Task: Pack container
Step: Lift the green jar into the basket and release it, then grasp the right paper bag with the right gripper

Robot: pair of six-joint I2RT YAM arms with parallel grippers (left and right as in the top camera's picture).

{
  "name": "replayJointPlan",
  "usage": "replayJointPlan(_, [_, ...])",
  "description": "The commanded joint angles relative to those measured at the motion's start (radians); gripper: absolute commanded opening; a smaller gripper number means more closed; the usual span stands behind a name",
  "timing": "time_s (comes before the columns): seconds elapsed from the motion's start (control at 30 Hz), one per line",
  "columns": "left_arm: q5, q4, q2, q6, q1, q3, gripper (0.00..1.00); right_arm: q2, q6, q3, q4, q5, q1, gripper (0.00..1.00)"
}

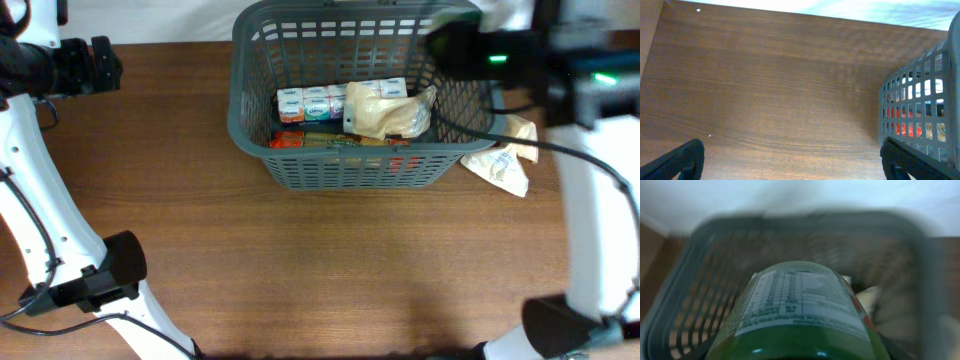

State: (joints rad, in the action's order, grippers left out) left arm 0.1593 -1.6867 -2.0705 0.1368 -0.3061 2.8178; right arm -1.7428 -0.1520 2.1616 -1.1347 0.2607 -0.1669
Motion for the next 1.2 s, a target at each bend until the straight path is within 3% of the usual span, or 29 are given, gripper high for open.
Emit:
replayJointPlan(0.0, [-0.003,-0.001,0.008,-0.009,-0.003,-0.004,0.99,-0.132,0.041,-0.003,-0.012,0.011,-0.116,0.17])
replayJointPlan(0.17, [-0.003,-0.001,0.008,-0.009,-0.003,-0.004,0.99,-0.289,0.04,-0.003,-0.073,-0.141,-0.168,0.12])
replayJointPlan(0.27, [-0.003,-0.001,0.008,-0.009,-0.003,-0.004,0.99,-0.363,0.041,-0.004,-0.135,-0.146,-0.16,0.16])
replayJointPlan(0.37, [-0.003,-0.001,0.008,-0.009,-0.003,-0.004,0.99,-0.407,0.044,-0.015,-0.166,-0.171,-0.158,0.31])
replayJointPlan(0.53, [-0.003,-0.001,0.008,-0.009,-0.003,-0.004,0.99,-0.431,0.04,-0.039,-0.187,-0.179,-0.158,0.68])
replayJointPlan(0.6, [-0.003,-0.001,0.008,-0.009,-0.003,-0.004,0.99,-0.422,0.04,-0.037,-0.198,-0.165,-0.158,0.76])
replayJointPlan(0.7, [-0.003,-0.001,0.008,-0.009,-0.003,-0.004,0.99,-0.384,0.04,0.026,-0.221,-0.164,-0.138,0.97])
replayJointPlan(0.93, [-0.003,-0.001,0.008,-0.009,-0.003,-0.004,0.99,-0.283,0.04,0.405,-0.292,-0.233,-0.03,1.0])
replayJointPlan(1.0, [-0.003,-0.001,0.008,-0.009,-0.003,-0.004,0.99,-0.249,0.034,0.546,-0.303,-0.24,0.063,0.98])
replayJointPlan(1.17, [-0.003,-0.001,0.008,-0.009,-0.003,-0.004,0.99,-0.233,-0.037,0.648,-0.329,-0.24,0.289,1.0])
